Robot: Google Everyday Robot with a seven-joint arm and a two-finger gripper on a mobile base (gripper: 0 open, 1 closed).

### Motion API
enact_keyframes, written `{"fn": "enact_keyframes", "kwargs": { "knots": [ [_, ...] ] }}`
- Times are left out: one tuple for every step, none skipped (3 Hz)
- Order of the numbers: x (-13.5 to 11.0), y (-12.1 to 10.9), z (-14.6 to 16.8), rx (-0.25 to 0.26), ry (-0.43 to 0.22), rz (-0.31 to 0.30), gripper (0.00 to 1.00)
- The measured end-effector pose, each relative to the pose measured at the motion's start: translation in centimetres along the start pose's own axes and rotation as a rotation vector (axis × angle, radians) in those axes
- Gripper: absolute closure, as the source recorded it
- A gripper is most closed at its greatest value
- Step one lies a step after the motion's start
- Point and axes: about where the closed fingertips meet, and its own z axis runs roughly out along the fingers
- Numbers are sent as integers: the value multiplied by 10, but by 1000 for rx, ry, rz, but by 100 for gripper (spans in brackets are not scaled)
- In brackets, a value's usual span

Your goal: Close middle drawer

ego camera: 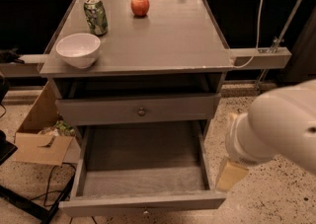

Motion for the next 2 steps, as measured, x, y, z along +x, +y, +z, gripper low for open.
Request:
{"fn": "enact_keyframes", "kwargs": {
  "knots": [
    [27,35,74,-54,51,34,0],
    [27,36,78,-58,53,31,0]
  ]
}}
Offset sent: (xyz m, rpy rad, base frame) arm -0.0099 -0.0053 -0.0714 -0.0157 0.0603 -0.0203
